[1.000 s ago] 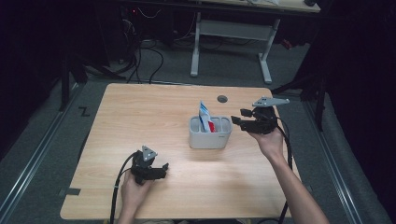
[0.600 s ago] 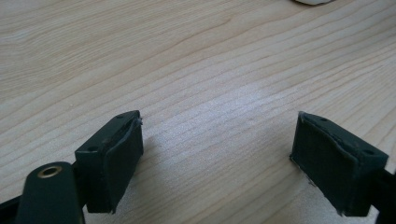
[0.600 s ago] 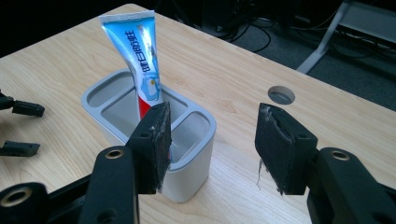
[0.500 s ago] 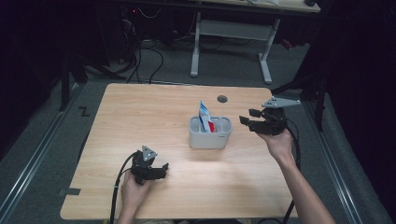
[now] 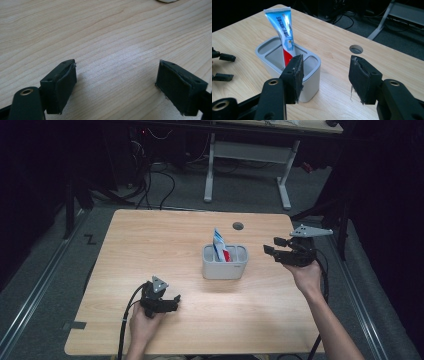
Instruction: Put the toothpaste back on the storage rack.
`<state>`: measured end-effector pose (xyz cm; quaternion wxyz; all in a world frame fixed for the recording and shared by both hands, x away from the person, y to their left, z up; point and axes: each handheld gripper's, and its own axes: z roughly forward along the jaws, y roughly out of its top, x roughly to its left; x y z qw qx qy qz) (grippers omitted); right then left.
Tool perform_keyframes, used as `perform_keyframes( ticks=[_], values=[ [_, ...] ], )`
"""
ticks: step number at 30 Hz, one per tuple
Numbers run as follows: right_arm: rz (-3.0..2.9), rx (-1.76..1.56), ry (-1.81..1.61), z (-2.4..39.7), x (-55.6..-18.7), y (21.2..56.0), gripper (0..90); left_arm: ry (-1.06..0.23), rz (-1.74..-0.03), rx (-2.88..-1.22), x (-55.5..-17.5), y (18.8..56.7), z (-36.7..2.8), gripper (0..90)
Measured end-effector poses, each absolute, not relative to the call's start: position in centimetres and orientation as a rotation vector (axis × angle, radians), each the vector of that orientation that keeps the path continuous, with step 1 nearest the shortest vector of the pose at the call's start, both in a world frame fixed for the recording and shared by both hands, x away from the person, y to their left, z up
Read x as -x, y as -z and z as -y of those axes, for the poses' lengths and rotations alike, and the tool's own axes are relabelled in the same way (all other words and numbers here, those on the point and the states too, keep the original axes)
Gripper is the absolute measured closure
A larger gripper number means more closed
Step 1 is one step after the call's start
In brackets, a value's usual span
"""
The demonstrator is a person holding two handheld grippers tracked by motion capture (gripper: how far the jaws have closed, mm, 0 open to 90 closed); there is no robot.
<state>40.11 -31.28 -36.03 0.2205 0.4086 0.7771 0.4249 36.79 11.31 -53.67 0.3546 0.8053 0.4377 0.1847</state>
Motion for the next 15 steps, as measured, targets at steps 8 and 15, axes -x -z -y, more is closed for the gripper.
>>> perform_keyframes(
  ticks=[8,15],
  values=[
    [-2.14,-1.139,-1.193,32.2,-39.2,36.4,45.6,-0.478,-1.13,-2.083,-36.8,53.7,-11.3,17.0],
    [-2.107,-1.181,-1.225,33.4,-39.0,37.2,45.9,-0.477,-1.131,-2.082,-36.8,53.7,-11.3,17.0]
  ],
)
